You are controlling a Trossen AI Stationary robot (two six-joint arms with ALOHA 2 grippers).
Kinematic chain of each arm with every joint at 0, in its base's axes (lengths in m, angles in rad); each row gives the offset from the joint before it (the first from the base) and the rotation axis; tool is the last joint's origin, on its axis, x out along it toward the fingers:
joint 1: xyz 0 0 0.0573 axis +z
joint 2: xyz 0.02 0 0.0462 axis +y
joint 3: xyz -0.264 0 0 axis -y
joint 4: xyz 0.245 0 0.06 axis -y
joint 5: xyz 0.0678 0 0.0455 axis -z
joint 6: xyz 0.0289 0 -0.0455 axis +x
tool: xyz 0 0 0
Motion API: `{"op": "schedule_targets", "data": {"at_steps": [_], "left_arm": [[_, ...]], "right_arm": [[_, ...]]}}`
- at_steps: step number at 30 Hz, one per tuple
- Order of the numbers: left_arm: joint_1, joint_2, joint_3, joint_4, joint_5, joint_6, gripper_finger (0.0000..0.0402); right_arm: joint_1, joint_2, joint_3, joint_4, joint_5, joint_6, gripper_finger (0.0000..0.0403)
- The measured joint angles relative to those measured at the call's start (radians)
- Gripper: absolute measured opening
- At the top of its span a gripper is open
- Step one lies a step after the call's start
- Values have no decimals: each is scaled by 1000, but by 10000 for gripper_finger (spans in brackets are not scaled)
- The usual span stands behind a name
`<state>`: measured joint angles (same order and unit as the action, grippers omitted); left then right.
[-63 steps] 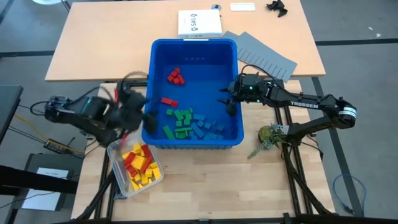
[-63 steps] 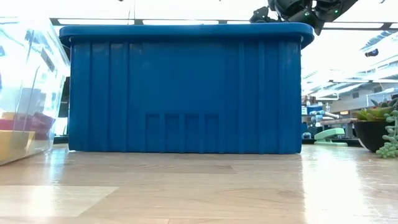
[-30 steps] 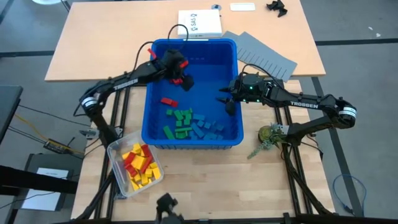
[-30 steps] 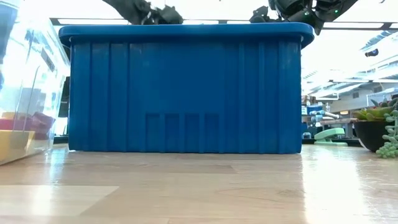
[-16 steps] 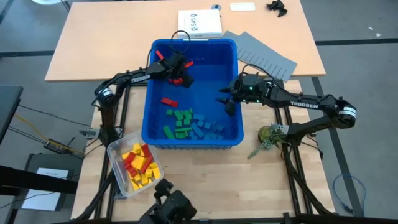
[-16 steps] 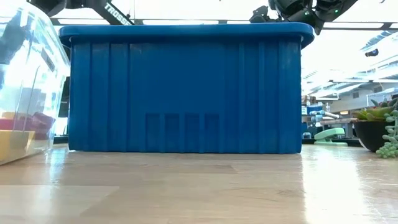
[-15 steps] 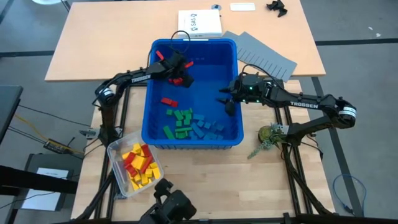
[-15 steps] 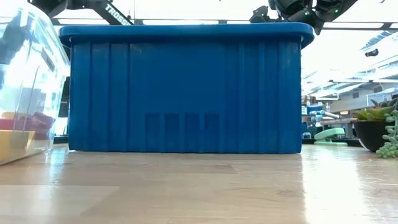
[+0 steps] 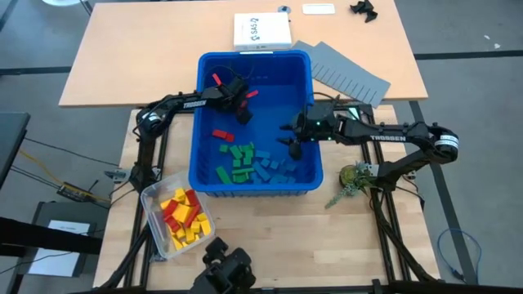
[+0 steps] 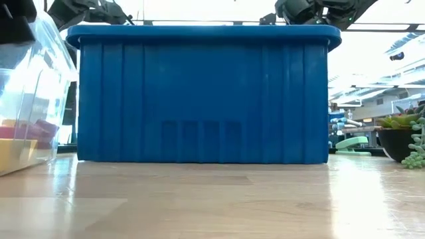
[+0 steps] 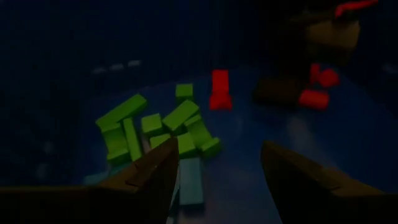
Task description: Sort Items/Unsort Items
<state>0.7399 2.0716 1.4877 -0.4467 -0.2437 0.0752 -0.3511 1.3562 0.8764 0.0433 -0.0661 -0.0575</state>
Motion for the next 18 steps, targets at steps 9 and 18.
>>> {"op": "schedule_targets", "data": {"at_steps": [9,18], "left_arm": [[-2,-2,11,-43,51,-2,314],[-2,5,12,-15,158,-28,265]], "right_arm": [[9,0,0,24,33,-18,229],[13,0,0,27,32,-11,229]]}}
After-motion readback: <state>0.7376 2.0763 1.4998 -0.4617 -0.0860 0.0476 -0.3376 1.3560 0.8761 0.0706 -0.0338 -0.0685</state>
